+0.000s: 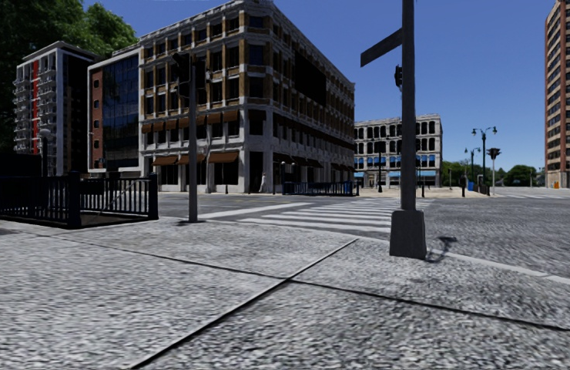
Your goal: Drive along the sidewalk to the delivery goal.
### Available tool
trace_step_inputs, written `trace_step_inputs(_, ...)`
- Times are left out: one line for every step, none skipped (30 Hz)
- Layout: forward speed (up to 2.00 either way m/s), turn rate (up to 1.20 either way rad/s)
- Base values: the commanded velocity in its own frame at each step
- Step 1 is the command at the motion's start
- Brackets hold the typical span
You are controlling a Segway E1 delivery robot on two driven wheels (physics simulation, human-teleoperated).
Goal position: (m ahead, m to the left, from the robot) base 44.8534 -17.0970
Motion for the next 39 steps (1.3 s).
trace_step_inputs(2.0, 0.0)
trace_step_inputs(2.0, 0.0)
trace_step_inputs(2.0, 0.0)
trace_step_inputs(2.0, 0.0)
trace_step_inputs(2.0, 0.0)
trace_step_inputs(2.0, 0.0)
trace_step_inputs(2.0, 0.0)
trace_step_inputs(2.0, 0.0)
trace_step_inputs(2.0, 0.0)
trace_step_inputs(2.0, 0.0)
trace_step_inputs(2.0, 0.0)
trace_step_inputs(2.0, 0.0)
trace_step_inputs(2.0, 0.0)
trace_step_inputs(2.0, 0.0)
trace_step_inputs(2.0, 0.0)
trace_step_inputs(2.0, 0.0)
trace_step_inputs(2.0, 0.0)
trace_step_inputs(2.0, 0.0)
trace_step_inputs(2.0, 0.0)
trace_step_inputs(2.0, 0.0)
trace_step_inputs(2.0, 0.0)
trace_step_inputs(2.0, 0.0)
trace_step_inputs(2.0, 0.0)
trace_step_inputs(2.0, 0.0)
trace_step_inputs(2.0, 0.0)
trace_step_inputs(2.0, 0.0)
trace_step_inputs(2.0, 0.0)
trace_step_inputs(2.0, 0.0)
trace_step_inputs(2.0, 0.0)
trace_step_inputs(2.0, 0.0)
trace_step_inputs(2.0, 0.0)
trace_step_inputs(2.0, 0.0)
trace_step_inputs(2.0, 0.0)
trace_step_inputs(2.0, 0.0)
trace_step_inputs(2.0, -0.03)
trace_step_inputs(2.0, -0.08)
trace_step_inputs(2.0, -0.08)
trace_step_inputs(2.0, -0.15)
trace_step_inputs(2.0, -0.18)
